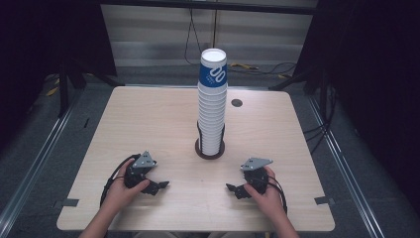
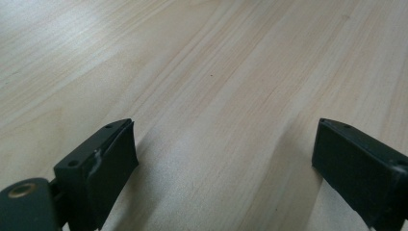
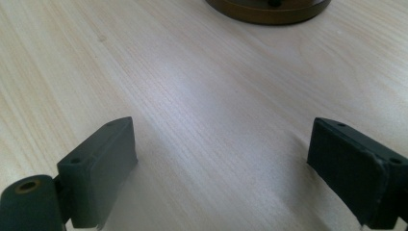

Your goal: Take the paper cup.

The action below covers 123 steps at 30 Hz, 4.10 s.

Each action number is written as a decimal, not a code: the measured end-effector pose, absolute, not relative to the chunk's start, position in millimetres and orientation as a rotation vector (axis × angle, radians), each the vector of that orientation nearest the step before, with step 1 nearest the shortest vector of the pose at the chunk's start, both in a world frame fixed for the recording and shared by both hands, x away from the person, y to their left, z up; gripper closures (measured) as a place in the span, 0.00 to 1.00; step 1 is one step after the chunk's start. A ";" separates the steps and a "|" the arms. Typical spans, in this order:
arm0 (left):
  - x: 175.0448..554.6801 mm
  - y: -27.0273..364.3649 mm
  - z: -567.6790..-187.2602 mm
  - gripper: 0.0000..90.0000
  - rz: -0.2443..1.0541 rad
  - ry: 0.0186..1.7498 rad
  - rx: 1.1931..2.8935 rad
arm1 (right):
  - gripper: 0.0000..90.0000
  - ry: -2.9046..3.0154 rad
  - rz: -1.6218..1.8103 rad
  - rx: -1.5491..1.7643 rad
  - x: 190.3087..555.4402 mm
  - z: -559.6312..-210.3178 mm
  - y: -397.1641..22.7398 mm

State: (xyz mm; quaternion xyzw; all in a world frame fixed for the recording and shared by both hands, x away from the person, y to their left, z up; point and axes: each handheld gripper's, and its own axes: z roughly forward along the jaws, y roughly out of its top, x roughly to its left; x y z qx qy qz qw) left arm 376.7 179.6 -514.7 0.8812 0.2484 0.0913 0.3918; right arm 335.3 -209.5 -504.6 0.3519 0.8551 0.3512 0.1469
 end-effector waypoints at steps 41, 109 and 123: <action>399.2 163.8 -447.7 0.16 0.114 0.712 2.041 | 0.14 2.414 1.212 0.944 364.7 -390.9 -197.8; 466.5 68.7 -306.7 0.14 0.216 0.520 2.001 | 0.12 2.218 1.367 0.975 454.8 -266.3 -140.2; 471.6 60.7 -297.9 0.17 0.217 0.511 1.939 | 0.14 2.205 1.376 0.988 451.6 -265.8 -142.3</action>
